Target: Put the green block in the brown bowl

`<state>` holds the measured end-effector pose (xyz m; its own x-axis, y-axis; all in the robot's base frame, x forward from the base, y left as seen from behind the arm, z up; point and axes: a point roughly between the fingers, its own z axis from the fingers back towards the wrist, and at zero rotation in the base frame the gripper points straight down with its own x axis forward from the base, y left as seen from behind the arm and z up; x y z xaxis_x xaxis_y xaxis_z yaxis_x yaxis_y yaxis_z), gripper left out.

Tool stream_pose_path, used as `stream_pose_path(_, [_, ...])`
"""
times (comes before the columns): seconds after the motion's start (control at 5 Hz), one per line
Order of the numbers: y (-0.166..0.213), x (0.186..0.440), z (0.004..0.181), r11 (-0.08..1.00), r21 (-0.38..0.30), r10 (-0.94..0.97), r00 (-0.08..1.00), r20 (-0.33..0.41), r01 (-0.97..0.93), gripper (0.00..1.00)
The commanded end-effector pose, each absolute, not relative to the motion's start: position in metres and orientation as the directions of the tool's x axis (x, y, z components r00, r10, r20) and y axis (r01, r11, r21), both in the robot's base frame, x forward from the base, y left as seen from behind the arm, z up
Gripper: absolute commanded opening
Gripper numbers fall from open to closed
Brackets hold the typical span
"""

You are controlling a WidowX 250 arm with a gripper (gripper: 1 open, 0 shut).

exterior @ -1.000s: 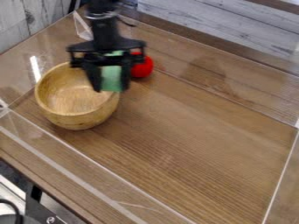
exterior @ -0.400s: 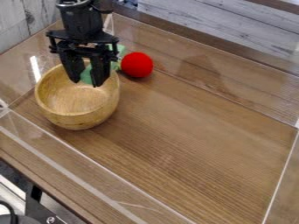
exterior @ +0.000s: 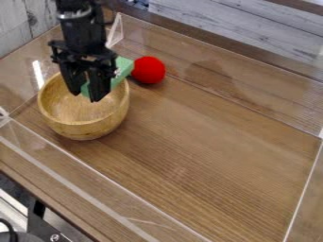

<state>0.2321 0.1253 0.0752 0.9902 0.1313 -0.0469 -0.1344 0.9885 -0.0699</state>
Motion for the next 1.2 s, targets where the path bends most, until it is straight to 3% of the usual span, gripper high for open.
stream_pose_path(0.0, [0.144, 0.246, 0.064, 0.987, -0.045, 0.157, 0.988, -0.007, -0.157, 0.00])
stream_pose_path(0.2, [0.151, 0.255, 0.045, 0.996, -0.045, 0.071, 0.997, -0.016, -0.072, 0.00])
stream_pose_path(0.6, [0.165, 0.262, 0.026, 0.997, -0.076, 0.009, 1.000, -0.029, -0.011, 0.00])
stream_pose_path(0.8, [0.176, 0.261, 0.021, 0.996, -0.091, 0.002, 0.999, -0.035, -0.006, 1.00])
stream_pose_path(1.0, [0.183, 0.257, 0.019, 0.991, -0.107, -0.085, 0.996, -0.040, 0.080, 0.00])
